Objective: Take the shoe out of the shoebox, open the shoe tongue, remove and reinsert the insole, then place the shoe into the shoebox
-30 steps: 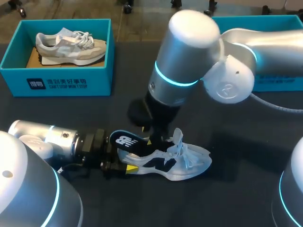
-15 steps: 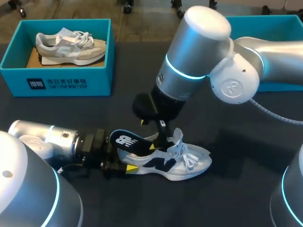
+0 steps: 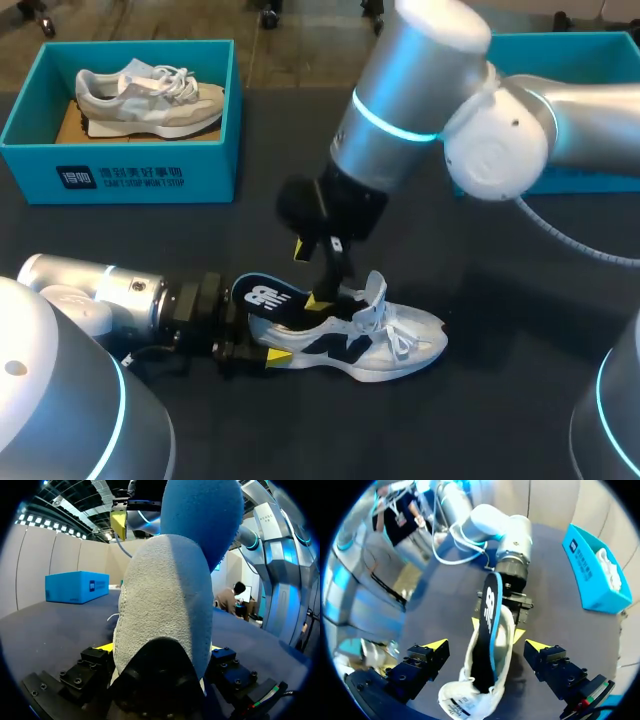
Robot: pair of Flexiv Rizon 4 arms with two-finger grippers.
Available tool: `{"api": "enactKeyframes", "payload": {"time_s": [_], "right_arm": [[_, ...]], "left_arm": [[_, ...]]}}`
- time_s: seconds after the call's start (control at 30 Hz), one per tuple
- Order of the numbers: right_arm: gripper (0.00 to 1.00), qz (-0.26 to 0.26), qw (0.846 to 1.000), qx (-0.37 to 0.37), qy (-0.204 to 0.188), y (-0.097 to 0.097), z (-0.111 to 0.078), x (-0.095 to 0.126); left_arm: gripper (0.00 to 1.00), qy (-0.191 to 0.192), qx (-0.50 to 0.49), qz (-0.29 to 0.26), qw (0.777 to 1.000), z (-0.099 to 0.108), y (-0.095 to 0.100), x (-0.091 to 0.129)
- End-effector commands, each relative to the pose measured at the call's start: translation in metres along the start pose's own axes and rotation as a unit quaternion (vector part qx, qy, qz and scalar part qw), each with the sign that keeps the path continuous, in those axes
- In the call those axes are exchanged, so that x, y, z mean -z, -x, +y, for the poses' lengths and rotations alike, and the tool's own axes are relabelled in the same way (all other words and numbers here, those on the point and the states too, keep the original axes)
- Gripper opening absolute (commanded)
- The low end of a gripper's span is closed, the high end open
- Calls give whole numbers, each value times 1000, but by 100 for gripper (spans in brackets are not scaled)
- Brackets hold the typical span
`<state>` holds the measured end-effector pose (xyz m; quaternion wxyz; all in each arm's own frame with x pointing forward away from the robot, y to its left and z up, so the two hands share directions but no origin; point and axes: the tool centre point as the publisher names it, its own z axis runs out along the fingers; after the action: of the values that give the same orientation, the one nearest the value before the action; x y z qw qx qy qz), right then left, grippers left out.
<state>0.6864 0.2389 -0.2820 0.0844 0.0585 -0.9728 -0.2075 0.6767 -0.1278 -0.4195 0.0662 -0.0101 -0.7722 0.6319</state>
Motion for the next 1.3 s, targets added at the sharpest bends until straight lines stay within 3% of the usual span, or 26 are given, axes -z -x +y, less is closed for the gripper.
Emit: {"api": "enactKeyframes", "payload": {"time_s": [0.03,0.17,0.2,0.23,0.3,0.4,0.77,0.9,1.03,1.3], "right_arm": [[100,49,998,-27,6,12,-2,-5],[100,58,997,-45,15,8,-4,-10],[97,58,997,-52,20,7,-5,-11],[87,57,997,-57,22,6,-7,-12],[82,55,996,-61,22,4,-8,-13],[87,43,996,-77,18,-3,-8,-15],[76,55,995,-82,17,-11,-1,-27],[68,62,994,-85,21,-7,-3,-32],[51,61,994,-91,30,-5,-6,-35],[44,65,993,-94,34,-2,-7,-39]], "left_arm": [[0,0,0,-1,1000,0,-1,0],[0,0,0,-1,1000,0,-1,0],[0,0,0,-1,1000,0,-1,0],[0,0,0,-1,1000,0,-1,0],[0,0,0,-1,1000,0,-1,0],[0,0,0,-1,1000,0,-1,0],[0,0,0,-1,1000,0,-1,0],[0,0,0,-1,1000,0,-1,0],[0,0,0,-1,1000,0,-1,0],[0,0,0,-1,1000,0,-1,0]]}}
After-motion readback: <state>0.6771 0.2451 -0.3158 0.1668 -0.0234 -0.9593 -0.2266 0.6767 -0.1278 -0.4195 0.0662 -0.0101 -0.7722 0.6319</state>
